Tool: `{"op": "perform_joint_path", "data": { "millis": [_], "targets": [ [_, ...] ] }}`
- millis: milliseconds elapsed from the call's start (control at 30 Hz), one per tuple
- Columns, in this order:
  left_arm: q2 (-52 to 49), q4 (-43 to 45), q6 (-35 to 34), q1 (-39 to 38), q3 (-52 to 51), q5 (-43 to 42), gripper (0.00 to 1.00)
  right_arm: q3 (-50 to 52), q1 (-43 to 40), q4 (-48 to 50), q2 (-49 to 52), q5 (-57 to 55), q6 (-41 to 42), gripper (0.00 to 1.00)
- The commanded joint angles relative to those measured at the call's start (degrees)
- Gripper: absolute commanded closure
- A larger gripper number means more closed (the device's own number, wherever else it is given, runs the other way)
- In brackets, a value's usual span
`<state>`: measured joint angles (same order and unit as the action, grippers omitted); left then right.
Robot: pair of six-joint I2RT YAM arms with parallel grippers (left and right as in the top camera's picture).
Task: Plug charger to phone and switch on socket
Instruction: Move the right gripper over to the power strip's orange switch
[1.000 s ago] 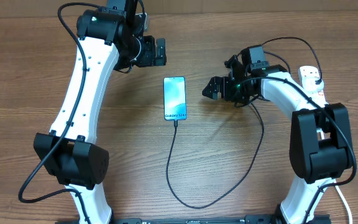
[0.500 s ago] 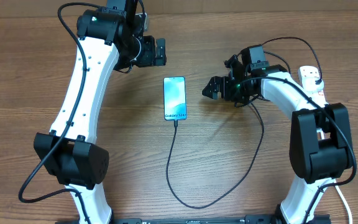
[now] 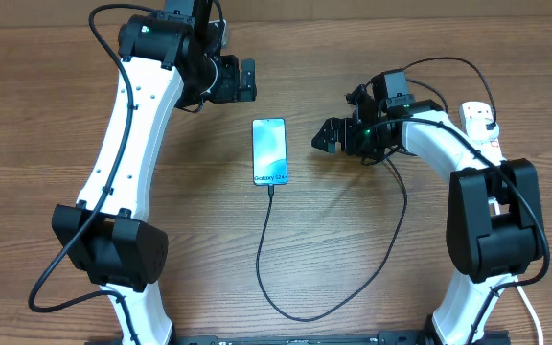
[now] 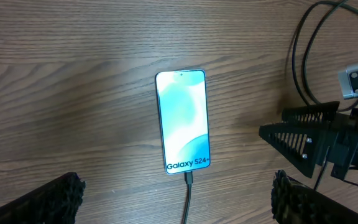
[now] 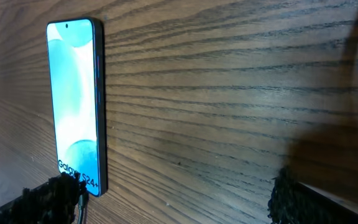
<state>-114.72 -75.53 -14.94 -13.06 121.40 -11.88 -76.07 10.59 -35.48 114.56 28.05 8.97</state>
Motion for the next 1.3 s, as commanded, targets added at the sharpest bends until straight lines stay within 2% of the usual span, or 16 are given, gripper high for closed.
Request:
{"op": "perform_joint_path", "data": {
  "millis": [0, 233, 467, 600, 667, 733, 833, 1033, 1267],
  "targets": [
    [-0.4, -0.2, 0.6, -0.2, -0.1, 0.5, 0.0, -0.1, 0.3, 0.2, -2.1, 1.1, -0.3, 0.0],
    [-0.4, -0.2, 0.6, -0.2, -0.1, 0.5, 0.0, -3.8, 0.2, -3.3, -2.5, 6.9, -0.3, 0.0],
    [-0.4, -0.1, 0.6, -0.2, -0.1, 0.5, 0.0, -15.4, 0.2, -13.3, -6.8, 7.0, -3.7, 0.0],
    [-0.4, -0.1, 0.6, -0.2, -0.1, 0.5, 0.0, -22.8, 0.2, -17.1, -8.4, 0.2, -3.7, 0.0],
    [-0.4, -0.1, 0.6, -0.3, -0.1, 0.5, 0.0, -26.2, 0.1, -18.1, -8.4, -7.1, -3.6, 0.0],
    [-0.4, -0.1, 0.6, -0.2, -0.1, 0.5, 0.0, -28.0, 0.0, -18.4, -8.4, -14.0, -3.0, 0.0],
    [-0.4, -0.1, 0.6, -0.2, -0.1, 0.5, 0.0, -29.8, -1.6, -19.8, -8.4, -17.6, -2.8, 0.0],
    [-0.4, -0.1, 0.6, -0.2, -0.1, 0.5, 0.0, -30.5, -10.9, -23.1, -8.4, -15.6, -1.6, 0.0],
    [-0.4, -0.1, 0.6, -0.2, -0.1, 0.5, 0.0, -30.5, -29.5, -28.9, -8.4, -5.0, -5.1, 0.0]
  ]
}}
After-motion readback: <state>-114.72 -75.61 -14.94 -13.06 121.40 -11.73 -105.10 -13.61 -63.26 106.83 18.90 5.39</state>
